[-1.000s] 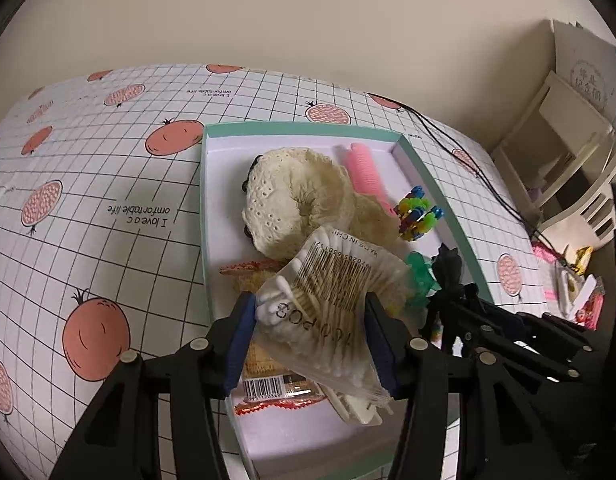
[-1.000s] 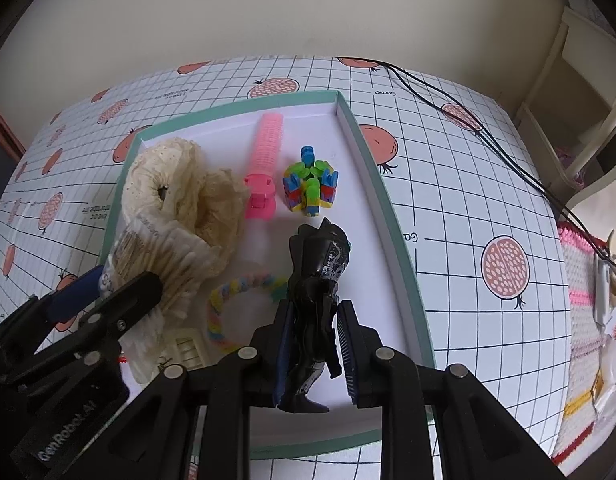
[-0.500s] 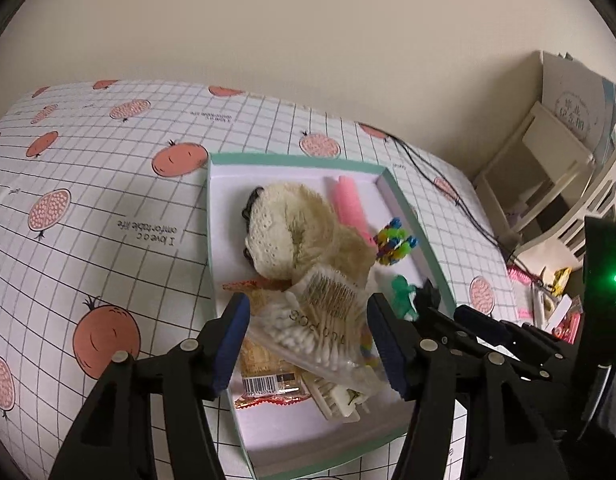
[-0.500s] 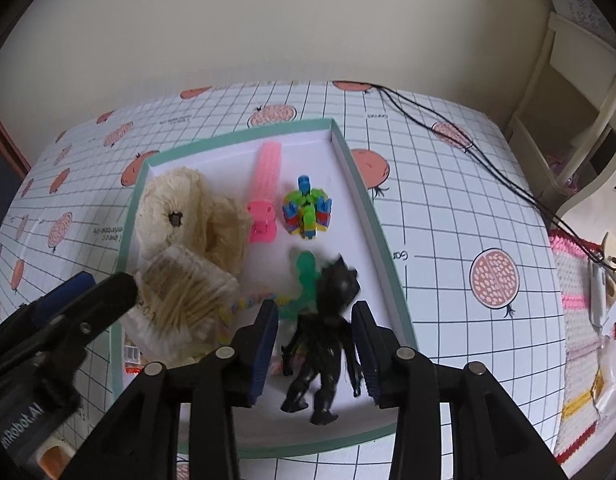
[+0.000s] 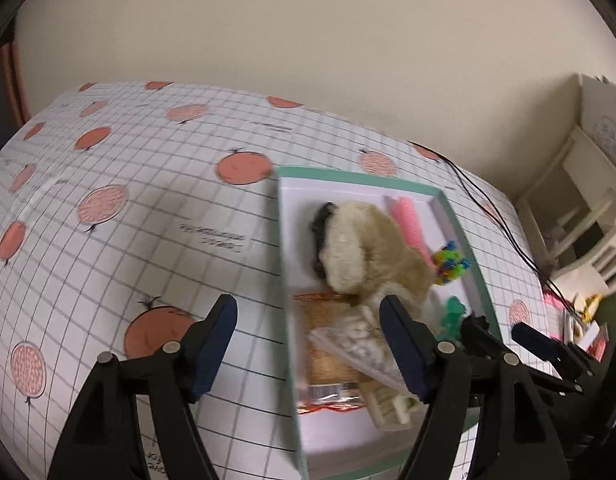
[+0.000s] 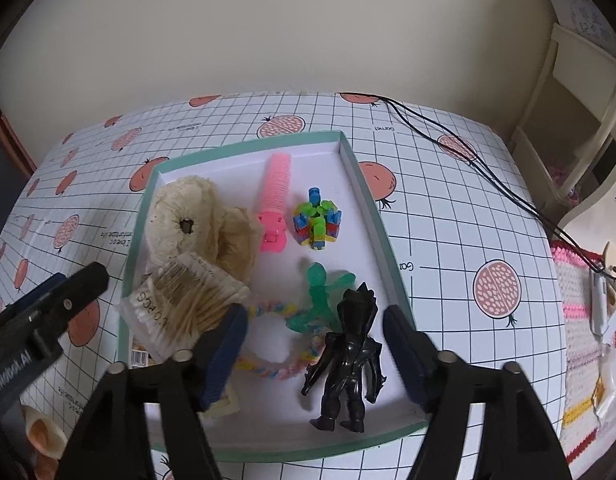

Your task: Organize objects

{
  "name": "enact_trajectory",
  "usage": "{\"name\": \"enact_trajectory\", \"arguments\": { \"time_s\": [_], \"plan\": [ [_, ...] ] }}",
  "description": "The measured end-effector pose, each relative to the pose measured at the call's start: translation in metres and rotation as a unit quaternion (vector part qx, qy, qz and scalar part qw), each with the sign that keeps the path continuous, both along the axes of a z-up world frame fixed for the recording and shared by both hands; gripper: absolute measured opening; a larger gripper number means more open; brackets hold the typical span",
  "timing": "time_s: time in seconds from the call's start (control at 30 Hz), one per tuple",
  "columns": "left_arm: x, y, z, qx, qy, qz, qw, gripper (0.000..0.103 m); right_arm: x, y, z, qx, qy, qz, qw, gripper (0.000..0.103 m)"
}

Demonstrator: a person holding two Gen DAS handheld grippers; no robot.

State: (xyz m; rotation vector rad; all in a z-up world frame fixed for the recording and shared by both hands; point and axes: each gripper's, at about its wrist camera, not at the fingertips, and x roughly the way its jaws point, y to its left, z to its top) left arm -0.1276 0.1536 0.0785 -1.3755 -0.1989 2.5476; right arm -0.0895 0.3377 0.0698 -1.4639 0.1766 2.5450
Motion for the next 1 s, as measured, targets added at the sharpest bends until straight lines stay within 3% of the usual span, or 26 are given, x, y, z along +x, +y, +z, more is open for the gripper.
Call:
{"name": "enact_trajectory", "arguments": {
  "time_s": [0.3, 0.37, 0.43, 0.47, 1.0],
  "plan": [
    [-0.005, -0.027, -0.007, -0.014, -0.013, 0.042, 0.9989, 0.088, -0.001, -0.006, 0.001, 0.000, 0.009, 0.007, 1.000, 0.103],
    [-0.006, -0.032, -0.006, -0.016, -0.012, 0.047, 0.9987, 0.089, 0.000, -0.006, 0.002, -0.002, 0.012, 0.007, 1.000, 0.103],
    [-0.005, -0.037, -0.006, -0.017, -0.009, 0.054, 0.9983, 0.101, 0.001, -0.006, 0.003, -0.003, 0.016, 0.006, 1.000, 0.103],
    [-0.004, -0.040, -0.005, -0.022, -0.005, 0.061, 0.9979, 0.103, 0.002, -0.006, 0.004, -0.003, 0.018, 0.005, 1.000, 0.103],
    [0.018, -0.069, 0.020, -0.009, 0.026, 0.077, 0.9966, 0.103, 0.024, -0.029, 0.032, -0.010, 0.049, 0.000, 0.999, 0.103]
  ]
}}
